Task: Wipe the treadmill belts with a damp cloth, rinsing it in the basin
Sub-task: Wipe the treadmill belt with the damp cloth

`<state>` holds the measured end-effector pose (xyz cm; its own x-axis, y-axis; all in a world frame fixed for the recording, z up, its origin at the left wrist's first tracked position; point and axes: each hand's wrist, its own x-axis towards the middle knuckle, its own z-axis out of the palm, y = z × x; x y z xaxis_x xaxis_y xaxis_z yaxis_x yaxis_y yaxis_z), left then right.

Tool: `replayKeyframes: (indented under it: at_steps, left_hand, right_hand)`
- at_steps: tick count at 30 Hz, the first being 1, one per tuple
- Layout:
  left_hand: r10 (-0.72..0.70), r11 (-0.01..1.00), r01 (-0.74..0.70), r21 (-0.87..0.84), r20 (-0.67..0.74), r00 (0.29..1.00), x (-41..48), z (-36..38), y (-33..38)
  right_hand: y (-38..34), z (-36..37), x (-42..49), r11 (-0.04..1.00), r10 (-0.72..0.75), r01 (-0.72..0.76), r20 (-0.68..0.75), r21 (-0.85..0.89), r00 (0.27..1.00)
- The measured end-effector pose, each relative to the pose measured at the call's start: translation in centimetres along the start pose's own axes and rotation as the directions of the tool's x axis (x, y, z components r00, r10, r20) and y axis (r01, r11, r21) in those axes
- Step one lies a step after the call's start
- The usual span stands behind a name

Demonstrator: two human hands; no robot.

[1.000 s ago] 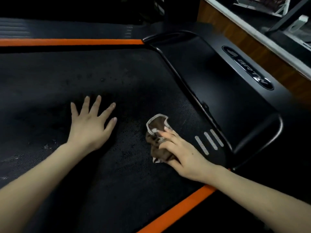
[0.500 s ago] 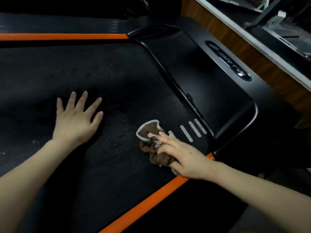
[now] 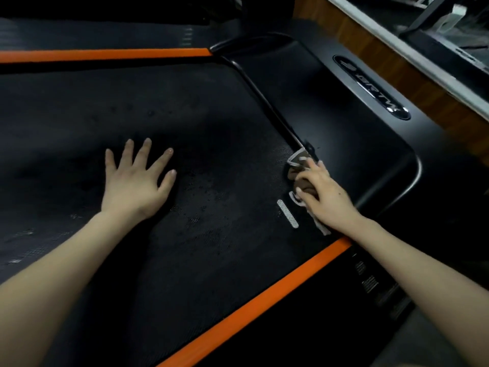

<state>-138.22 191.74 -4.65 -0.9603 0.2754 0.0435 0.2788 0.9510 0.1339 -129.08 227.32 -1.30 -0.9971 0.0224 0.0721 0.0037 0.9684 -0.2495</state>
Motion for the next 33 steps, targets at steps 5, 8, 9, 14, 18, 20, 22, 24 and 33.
replayKeyframes:
  at_steps: [5, 8, 9, 14, 18, 20, 22, 24, 33]
  left_hand:
    - [-0.011, 0.999, 0.011, -0.03, -0.003, 1.0, 0.0, -0.5, 0.1]
    - [-0.047, 0.997, 0.042, -0.062, -0.073, 0.996, -0.4, -1.0, 0.1]
    - [-0.057, 0.997, 0.052, -0.062, -0.092, 0.994, -0.7, -1.1, 0.0]
    - [-0.129, 0.991, 0.131, 0.012, -0.098, 0.987, -3.1, -1.1, -1.8]
    - [-0.23, 0.972, 0.232, 0.034, -0.037, 0.972, -4.1, -0.5, -2.5]
    - [-0.247, 0.969, 0.248, 0.013, -0.031, 0.968, -4.0, -0.2, -2.3]
    - [-0.247, 0.969, 0.248, 0.01, -0.032, 0.968, -4.0, 0.0, -2.2]
    - [-0.239, 0.971, 0.24, 0.01, -0.04, 0.97, -4.1, 0.1, -2.3]
    - [-0.237, 0.971, 0.238, 0.013, -0.021, 0.971, -4.1, -0.3, -2.3]
  right_hand:
    - [-4.3, 0.4, -1.3, 0.975, 0.03, -0.026, -0.016, 0.219, 0.999]
    - [-6.8, 0.9, -4.2, 0.922, -0.348, 0.303, 0.173, 0.24, 0.921]
    - [-7.1, 1.1, -4.2, 0.9, -0.415, 0.364, 0.218, 0.239, 0.883]
    - [-6.0, 1.6, -0.9, 0.861, -0.507, 0.492, 0.175, 0.127, 0.844]
    - [-7.1, 3.2, 4.9, 0.934, -0.321, 0.321, -0.027, 0.158, 0.947]
    - [-8.4, 3.8, 8.0, 0.964, -0.175, 0.19, -0.093, 0.188, 0.98]
    - [-9.7, 4.1, 8.8, 0.973, -0.097, 0.116, -0.102, 0.199, 0.99]
    - [-10.7, 4.1, 6.6, 0.957, -0.201, 0.213, -0.078, 0.196, 0.977]
    - [-13.0, 5.4, 0.5, 0.681, -0.724, 0.688, 0.086, 0.252, 0.685]
